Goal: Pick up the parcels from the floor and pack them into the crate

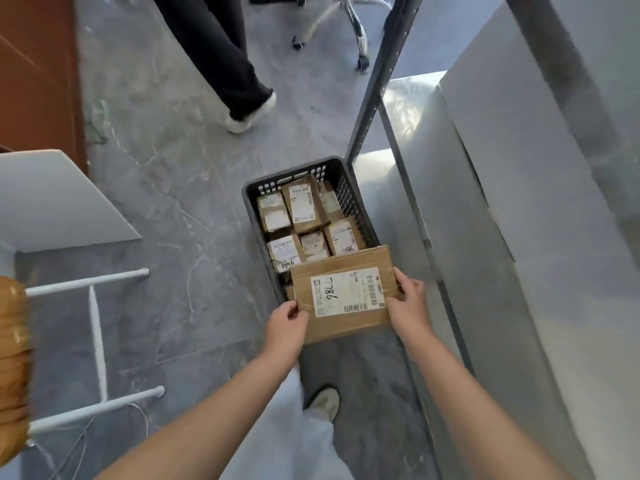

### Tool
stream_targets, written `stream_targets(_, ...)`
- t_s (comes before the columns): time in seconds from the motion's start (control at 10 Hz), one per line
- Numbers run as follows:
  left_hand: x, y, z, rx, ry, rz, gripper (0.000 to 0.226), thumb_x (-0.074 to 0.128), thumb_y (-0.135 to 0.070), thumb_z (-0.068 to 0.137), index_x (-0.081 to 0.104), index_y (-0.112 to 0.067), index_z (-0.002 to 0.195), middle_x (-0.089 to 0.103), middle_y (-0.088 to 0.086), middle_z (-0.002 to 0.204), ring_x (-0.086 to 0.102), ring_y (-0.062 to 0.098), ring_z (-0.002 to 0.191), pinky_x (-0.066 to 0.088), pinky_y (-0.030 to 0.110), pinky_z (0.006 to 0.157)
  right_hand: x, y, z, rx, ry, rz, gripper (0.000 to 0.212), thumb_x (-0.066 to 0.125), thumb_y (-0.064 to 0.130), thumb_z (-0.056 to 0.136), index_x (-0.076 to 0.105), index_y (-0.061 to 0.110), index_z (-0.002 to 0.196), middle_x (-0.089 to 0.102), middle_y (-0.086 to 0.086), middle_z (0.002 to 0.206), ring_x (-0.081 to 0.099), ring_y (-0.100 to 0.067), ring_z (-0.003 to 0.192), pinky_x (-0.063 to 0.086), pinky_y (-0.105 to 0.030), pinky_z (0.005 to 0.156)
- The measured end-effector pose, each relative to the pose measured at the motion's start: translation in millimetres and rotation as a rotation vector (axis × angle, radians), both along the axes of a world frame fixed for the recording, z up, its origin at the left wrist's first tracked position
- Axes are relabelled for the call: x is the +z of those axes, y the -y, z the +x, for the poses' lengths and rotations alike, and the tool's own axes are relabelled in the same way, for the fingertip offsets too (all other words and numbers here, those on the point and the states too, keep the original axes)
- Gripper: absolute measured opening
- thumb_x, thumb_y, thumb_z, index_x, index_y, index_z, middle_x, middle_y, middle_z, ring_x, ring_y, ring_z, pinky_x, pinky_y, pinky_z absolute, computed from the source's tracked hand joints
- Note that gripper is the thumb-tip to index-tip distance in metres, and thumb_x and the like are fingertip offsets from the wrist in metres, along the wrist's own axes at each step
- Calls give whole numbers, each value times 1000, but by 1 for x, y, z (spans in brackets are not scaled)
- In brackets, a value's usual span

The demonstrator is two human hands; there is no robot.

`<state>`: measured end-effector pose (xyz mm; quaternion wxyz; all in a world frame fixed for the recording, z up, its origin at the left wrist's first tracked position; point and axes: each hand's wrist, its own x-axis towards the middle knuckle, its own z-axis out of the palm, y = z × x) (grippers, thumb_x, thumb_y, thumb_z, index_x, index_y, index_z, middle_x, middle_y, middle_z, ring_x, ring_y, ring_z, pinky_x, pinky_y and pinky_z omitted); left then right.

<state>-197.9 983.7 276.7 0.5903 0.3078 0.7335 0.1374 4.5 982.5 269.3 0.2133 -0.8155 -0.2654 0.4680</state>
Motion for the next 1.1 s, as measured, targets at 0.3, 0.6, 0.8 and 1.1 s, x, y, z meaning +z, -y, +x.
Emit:
stream_targets(0.3, -152, -48, 10, -98, -97, -108, 25, 50, -32, 87, 71, -24, 98, 66, 1, 107, 63, 18, 90, 55, 36, 79, -157, -45, 10, 73, -43, -202, 60, 49, 10, 91, 40, 27, 147, 37, 5, 141, 49, -15, 121, 45, -39, 104)
stream_targets(0.6, -268, -47, 33, -137, -348, -223, 28, 48, -21, 90, 65, -8, 108, 59, 12, 113, 56, 26, 87, 44, 31, 66, -261, -56, 10, 111, -127, -256, 60, 44, 7, 94, 34, 27, 150, 35, 5, 144, 42, -8, 113, 36, -24, 91)
stream_targets(0.8, -302, -39, 40, -142, -456, -315, 36, 50, -16, 93, 55, 4, 123, 48, 19, 131, 56, 31, 95, 39, 30, 72, -298, -51, -4, 229, -53, -255, 61, 43, 8, 95, 30, 27, 152, 35, 3, 147, 39, -17, 132, 33, -27, 105)
stream_targets(1.1, -279, -52, 55, -277, -555, -401, 61, 49, -19, 94, 24, 3, 145, 31, 17, 141, 45, 32, 122, 41, 34, 81, -285, -69, -9, 407, 58, -389, 76, 49, 22, 96, 3, 10, 156, 13, -8, 161, 19, -27, 147, 22, -40, 120)
